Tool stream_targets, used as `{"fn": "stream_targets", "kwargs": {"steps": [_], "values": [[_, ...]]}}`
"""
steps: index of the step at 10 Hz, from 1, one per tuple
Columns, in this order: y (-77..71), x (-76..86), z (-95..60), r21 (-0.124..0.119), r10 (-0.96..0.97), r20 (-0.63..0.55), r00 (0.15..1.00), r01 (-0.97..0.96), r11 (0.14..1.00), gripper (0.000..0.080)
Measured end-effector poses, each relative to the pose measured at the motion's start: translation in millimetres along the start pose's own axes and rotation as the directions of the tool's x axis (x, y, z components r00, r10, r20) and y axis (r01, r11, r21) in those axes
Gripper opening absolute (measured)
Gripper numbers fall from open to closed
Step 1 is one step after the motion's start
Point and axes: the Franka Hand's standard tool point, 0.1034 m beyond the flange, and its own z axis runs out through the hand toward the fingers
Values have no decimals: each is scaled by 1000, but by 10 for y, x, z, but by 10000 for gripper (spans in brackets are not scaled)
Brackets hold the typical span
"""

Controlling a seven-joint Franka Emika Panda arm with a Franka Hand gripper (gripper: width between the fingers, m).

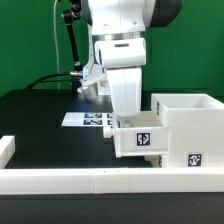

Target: Assemble drawer

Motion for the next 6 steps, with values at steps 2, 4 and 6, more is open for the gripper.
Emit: {"fn": "stream_targets", "kwargs": {"steps": [2, 4, 6], "values": [[7, -2, 1, -3, -13, 0, 1000, 13, 1000, 42], [6, 15, -4, -1, -17, 9, 1000, 17, 1000, 42], [18, 37, -8, 2, -34, 15, 999, 34, 999, 42]]}}
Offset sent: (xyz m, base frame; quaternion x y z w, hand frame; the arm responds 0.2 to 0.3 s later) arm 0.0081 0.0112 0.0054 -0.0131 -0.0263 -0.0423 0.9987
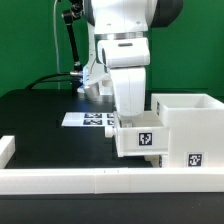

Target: Assemble drawer

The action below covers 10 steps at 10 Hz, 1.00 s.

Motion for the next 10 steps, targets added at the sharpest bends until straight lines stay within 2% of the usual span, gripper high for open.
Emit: {"fn": "stream_targets", "kwargs": {"steps": [4, 6, 7, 8, 9, 10], "values": [[-25, 101, 16, 17, 40, 25, 999, -41, 999, 42], [-26, 93, 13, 17, 57, 26, 998, -57, 998, 42], [-26, 93, 16, 17, 57, 25, 998, -57, 998, 137], [-23, 94, 11, 15, 58, 25, 998, -59, 998, 137], [-11, 105, -19, 7, 63, 25, 998, -63, 998, 313], [2, 115, -58, 0, 76, 26, 997, -76, 997, 313]]}}
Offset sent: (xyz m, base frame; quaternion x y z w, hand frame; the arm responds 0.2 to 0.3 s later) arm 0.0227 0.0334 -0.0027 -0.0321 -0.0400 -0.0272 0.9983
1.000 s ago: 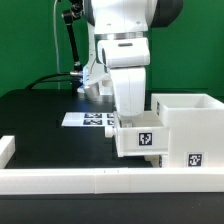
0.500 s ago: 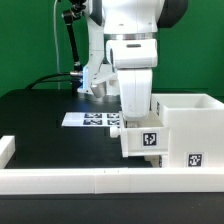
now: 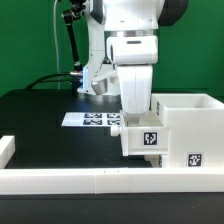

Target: Assemble drawer

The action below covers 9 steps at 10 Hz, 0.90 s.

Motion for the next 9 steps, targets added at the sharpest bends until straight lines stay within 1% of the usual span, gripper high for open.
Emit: {"fn": "stream_targets", "kwargs": {"steps": [1, 2, 3, 4, 5, 6, 7, 8, 9], "values": [[25, -5, -74, -7, 17, 3, 1000, -17, 1000, 509], [49, -11, -166, -13, 26, 9, 1000, -26, 1000, 603], [71, -16, -261, -19, 35, 15, 999, -35, 999, 603], [88, -32, -354, -22, 35, 22, 999, -35, 999, 641], [111, -89, -445, -30, 38, 29, 999, -37, 999, 648], [125, -186, -512, -32, 36, 33, 999, -35, 999, 648], [130, -340, -574, -20, 30, 41, 999, -30, 999, 648], [131, -425, -577, -19, 36, 41, 998, -36, 999, 649], [125, -429, -563, -18, 37, 40, 999, -36, 999, 649]]}}
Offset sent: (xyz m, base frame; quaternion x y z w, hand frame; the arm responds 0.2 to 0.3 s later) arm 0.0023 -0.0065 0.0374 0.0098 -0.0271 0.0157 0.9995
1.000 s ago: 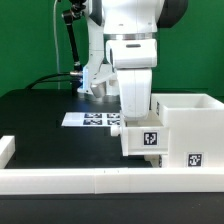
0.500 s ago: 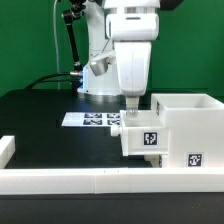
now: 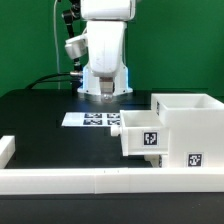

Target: Assemble drawer

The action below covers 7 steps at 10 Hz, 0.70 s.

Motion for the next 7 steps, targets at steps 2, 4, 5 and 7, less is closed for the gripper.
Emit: {"fn": "stream_targets", "kwargs": {"steps": [2, 4, 5, 7], "values": [[-1, -21, 42, 1, -39, -17, 999, 39, 999, 649], [130, -190, 233, 12, -67, -111, 992, 69, 998, 649], [218, -230, 243, 5, -74, -156, 985, 76, 997, 649], [317, -274, 353, -4, -72, -208, 976, 72, 997, 649]]}}
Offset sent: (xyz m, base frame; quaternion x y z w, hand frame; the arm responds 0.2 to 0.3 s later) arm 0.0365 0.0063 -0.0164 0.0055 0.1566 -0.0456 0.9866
